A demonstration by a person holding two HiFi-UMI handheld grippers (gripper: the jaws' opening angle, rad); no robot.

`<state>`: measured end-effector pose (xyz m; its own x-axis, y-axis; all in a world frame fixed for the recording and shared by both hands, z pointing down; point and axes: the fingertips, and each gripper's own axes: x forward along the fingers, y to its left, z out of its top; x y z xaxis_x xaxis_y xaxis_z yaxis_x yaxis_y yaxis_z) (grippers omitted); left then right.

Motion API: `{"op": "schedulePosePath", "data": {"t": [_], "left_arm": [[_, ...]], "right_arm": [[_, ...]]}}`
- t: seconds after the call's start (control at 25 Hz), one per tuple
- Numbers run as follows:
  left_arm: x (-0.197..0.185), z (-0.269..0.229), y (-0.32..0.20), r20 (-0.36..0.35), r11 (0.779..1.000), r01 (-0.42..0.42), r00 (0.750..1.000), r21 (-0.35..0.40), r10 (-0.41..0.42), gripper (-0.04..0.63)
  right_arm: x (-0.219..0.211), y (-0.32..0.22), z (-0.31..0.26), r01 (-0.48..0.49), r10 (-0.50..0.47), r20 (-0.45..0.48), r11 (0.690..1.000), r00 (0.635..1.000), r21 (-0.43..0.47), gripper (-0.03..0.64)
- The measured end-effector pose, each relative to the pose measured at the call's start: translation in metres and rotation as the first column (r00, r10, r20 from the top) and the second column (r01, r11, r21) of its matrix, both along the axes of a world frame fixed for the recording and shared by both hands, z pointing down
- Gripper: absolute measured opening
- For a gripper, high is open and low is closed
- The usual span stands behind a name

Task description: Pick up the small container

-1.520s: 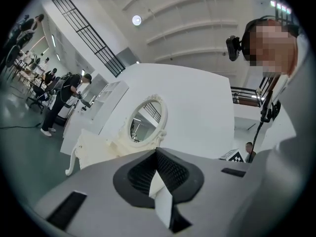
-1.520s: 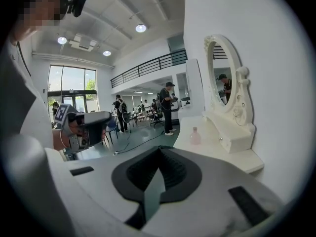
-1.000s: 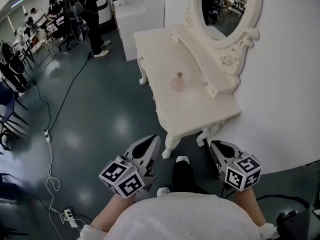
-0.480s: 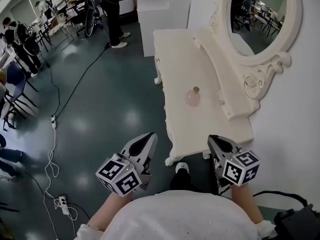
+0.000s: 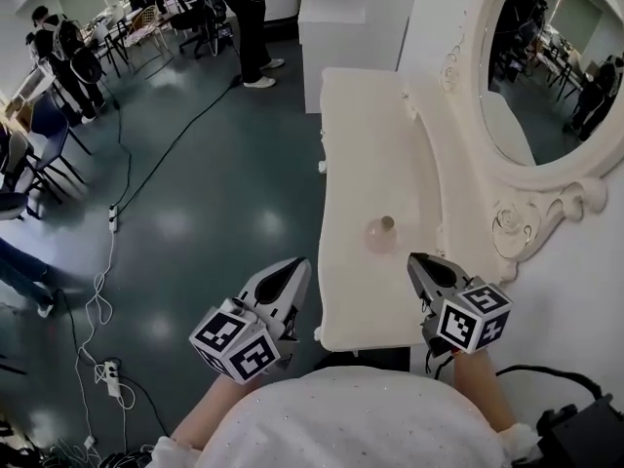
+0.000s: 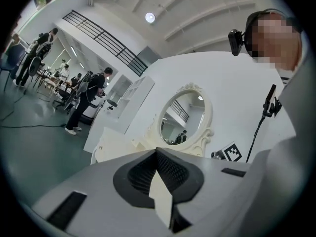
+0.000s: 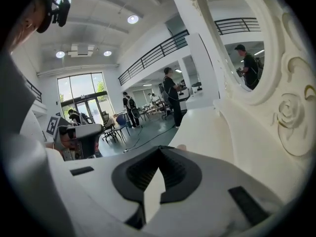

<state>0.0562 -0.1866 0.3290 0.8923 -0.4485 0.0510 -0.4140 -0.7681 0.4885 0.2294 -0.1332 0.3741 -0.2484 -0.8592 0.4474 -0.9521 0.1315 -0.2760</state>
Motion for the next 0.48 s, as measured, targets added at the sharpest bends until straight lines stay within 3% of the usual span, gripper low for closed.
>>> {"op": "schedulePosePath", "data": {"t": [0.28, 0.48], "left_arm": [[0.026, 0.013, -0.031, 0.023, 0.996, 0.081, 0.997, -0.027, -0.080, -0.003], [0.046, 0.031, -0.036, 0.071, 0.997, 0.058, 0.996, -0.057, -0.054, -0.003]], "right_arm": [[0.026, -0.043, 0.017, 0.082, -0.082, 0.021, 0.996, 0.996, -0.020, 0.002], [0.042, -0.063, 0.031, 0.070, -0.069, 0.060, 0.997, 0.996, -0.027, 0.002]]}}
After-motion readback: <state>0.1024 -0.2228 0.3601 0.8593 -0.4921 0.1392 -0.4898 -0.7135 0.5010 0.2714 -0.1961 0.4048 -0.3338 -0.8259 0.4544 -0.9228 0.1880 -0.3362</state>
